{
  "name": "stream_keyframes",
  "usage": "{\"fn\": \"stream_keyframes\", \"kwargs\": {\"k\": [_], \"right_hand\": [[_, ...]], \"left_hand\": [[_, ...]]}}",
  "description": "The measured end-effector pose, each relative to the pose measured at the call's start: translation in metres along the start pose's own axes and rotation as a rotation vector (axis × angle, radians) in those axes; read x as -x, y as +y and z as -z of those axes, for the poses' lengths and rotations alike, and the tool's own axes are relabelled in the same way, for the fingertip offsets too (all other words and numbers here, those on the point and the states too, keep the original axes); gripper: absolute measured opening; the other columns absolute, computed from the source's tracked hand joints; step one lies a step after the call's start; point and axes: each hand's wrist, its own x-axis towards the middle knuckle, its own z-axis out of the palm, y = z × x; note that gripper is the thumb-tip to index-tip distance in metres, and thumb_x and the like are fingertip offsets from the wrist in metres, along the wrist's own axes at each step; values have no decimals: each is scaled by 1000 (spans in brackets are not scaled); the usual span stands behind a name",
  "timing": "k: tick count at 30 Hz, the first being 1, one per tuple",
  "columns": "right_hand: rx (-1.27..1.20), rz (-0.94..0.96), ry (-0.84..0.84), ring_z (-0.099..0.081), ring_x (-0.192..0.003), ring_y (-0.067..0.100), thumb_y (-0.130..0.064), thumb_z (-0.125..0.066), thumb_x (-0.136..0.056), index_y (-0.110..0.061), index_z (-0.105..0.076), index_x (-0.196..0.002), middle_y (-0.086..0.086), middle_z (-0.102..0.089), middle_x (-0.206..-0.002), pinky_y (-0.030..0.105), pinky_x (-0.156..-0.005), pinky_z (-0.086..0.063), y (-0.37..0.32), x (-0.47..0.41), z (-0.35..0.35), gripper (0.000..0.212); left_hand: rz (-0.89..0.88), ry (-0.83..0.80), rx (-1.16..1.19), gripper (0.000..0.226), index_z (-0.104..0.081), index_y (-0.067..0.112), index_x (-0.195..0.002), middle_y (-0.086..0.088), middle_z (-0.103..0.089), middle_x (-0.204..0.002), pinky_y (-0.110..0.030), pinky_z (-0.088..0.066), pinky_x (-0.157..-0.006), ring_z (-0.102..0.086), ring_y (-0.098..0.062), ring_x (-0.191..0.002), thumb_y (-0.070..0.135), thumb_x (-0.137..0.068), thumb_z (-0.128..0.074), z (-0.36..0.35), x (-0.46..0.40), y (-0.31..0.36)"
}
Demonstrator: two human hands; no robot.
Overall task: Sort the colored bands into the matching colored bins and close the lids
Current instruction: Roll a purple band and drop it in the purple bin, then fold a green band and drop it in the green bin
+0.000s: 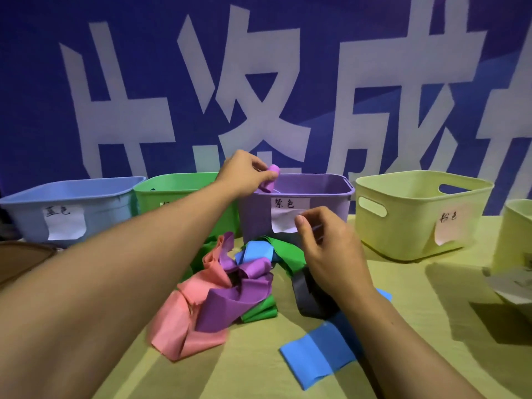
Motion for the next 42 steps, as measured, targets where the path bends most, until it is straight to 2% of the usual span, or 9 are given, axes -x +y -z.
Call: {"fn": "stream_keyframes", "kwargs": {"k": [3, 6, 9, 16, 23, 27, 31, 37, 42], "right_hand": [[21, -29, -15, -62, -79, 7, -43, -56, -102, -33, -59, -96, -16, -65, -85, 36, -71, -54, 4, 0, 0, 13], [48, -42, -25, -61, -77, 6, -45, -54, -102, -32, -59, -95, -16, -65, -84, 33, -68, -50, 7, -1, 0, 16], [65, -52, -36, -61, -78, 8, -46, -52, -103, -31, -60, -95, -15, -65, -84, 34, -69, -51, 9, -2, -1, 18], [76, -62, -68, -63, -78, 10, -47, -53, -102, -31, -61, -97, -14, -66, -84, 39, -72, -55, 7, -2, -3, 19], [111, -8, -145, -63, -80, 7, -47, -54, -101, -31, -62, -98, -15, -68, -88, 39, -74, -55, -4, 1, -8, 19], [99, -22, -213, -66, -96, 7, -50, -54, -101, -30, -63, -114, -15, -70, -106, 41, -85, -57, -2, 3, -11, 26], [112, -30, -239, -66, -105, 8, -51, -53, -101, -28, -61, -123, -14, -70, -115, 43, -90, -56, 1, 2, -12, 33], [143, -16, -267, -67, -103, 10, -47, -57, -100, -27, -62, -120, -12, -70, -113, 43, -89, -57, 3, 2, -12, 29], [329, -102, -357, -65, -114, 21, -48, -65, -95, -23, -59, -125, -3, -69, -123, 44, -90, -54, 11, 2, -14, 39]], "left_hand": [[4, -140, -169, 36, -80, 16, -104, 1, -74, -92, -32, -53, -77, -66, -16, -88, 48, -87, -77, -7, -16, -1], [17, -216, -281, 48, -80, 15, -110, -4, -75, -114, -38, -56, -87, -66, -22, -103, 56, -84, -76, -19, -27, -5], [38, -202, -261, 53, -80, 15, -111, -5, -75, -117, -40, -57, -90, -66, -22, -102, 58, -81, -77, -24, -30, -8], [-13, 64, 68, 34, -77, 15, -112, 0, -76, -106, -33, -53, -87, -67, -15, -98, 42, -91, -75, -14, 4, -7], [-149, 296, 408, 5, -78, 23, -96, 12, -76, -92, -17, -54, -83, -69, -1, -88, 26, -92, -76, -16, 86, -17], [-218, 136, 225, 19, -76, 20, -107, 8, -71, -109, -11, -46, -91, -61, 10, -92, 26, -89, -79, -19, 83, -32], [-192, 93, 156, 27, -75, 21, -113, 8, -68, -116, -19, -42, -95, -61, -7, -107, 33, -89, -78, -23, 81, -39], [-111, 0, 103, 29, -71, 27, -116, 9, -65, -121, -28, -46, -92, -62, -9, -96, 38, -90, -77, -16, 90, -48], [10, -137, 171, 24, -73, 22, -110, 2, -74, -111, -41, -53, -102, -68, -15, -108, 29, -88, -80, -23, 103, -54]]}}
